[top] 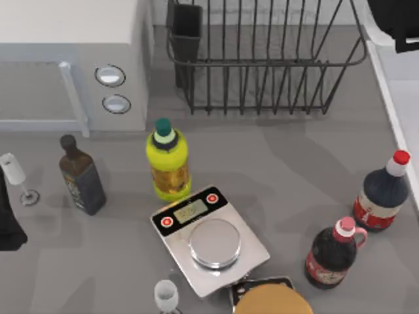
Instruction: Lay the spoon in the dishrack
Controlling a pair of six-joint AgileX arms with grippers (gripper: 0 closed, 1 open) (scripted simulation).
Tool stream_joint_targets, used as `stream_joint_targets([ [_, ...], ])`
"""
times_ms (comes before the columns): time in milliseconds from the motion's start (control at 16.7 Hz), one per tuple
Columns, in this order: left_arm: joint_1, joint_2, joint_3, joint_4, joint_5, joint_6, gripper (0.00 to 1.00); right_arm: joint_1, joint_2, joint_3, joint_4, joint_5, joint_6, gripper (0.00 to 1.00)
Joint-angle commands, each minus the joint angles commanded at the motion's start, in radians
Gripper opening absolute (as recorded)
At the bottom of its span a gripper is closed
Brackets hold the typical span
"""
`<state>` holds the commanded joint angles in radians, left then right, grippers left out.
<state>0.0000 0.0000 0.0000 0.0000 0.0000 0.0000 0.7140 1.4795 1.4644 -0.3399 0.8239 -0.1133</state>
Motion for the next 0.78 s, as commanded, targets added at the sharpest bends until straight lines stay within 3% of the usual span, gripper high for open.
stream_joint_targets([
  [300, 0.0, 0.0, 0.0, 0.0, 0.0, 0.0, 1.0, 0.281, -0.033, -0.022, 0.274, 0.202, 0.123, 0.0],
  [780, 0.0, 0.0, 0.0, 0.0, 0.0, 0.0, 1.0, 0.319, -0.032, -0.024, 0.316, 0.233, 0.146, 0.0],
])
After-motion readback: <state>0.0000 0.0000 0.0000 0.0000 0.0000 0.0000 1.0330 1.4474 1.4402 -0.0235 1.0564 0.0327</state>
